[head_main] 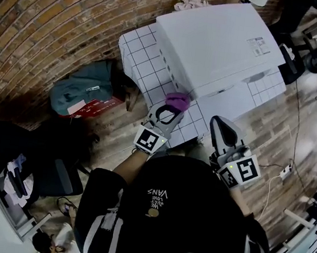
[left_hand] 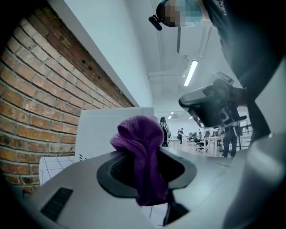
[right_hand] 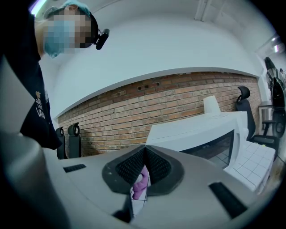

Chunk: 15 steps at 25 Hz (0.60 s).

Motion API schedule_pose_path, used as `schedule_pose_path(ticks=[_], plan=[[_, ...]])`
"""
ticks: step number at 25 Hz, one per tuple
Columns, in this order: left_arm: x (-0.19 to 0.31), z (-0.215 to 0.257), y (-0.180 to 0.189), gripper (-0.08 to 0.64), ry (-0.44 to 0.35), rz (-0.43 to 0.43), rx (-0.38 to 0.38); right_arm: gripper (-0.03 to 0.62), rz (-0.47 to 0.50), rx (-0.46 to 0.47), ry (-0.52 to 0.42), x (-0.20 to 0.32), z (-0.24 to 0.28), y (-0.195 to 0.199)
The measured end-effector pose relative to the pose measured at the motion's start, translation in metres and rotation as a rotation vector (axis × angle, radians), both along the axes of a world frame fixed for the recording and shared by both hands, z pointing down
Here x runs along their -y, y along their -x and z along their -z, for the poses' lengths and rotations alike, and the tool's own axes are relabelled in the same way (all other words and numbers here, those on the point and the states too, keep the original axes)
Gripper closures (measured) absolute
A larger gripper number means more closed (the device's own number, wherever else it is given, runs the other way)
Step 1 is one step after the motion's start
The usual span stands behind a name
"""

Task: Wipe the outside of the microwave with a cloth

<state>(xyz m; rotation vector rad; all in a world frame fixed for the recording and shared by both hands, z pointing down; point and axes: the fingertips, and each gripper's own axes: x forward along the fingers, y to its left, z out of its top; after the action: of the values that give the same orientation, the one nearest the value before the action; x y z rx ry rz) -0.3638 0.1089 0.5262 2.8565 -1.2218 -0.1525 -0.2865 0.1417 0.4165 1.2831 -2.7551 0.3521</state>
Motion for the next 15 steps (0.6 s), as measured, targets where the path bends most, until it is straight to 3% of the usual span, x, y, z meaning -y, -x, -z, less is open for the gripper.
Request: schedule_pose_path(ticks=[7, 15], plan=[[0.021, -0.008, 0.003, 0.417, 0.000, -0.003, 0.064, 0.595, -0.016, -0.015, 0.009, -0.003, -0.002, -0.003], [0.100, -0.010, 0.061, 0.417, -0.009, 0.114, 0.113, 0.594, -0.065, -0.023, 0.021, 0.000, -0.004, -0.018]])
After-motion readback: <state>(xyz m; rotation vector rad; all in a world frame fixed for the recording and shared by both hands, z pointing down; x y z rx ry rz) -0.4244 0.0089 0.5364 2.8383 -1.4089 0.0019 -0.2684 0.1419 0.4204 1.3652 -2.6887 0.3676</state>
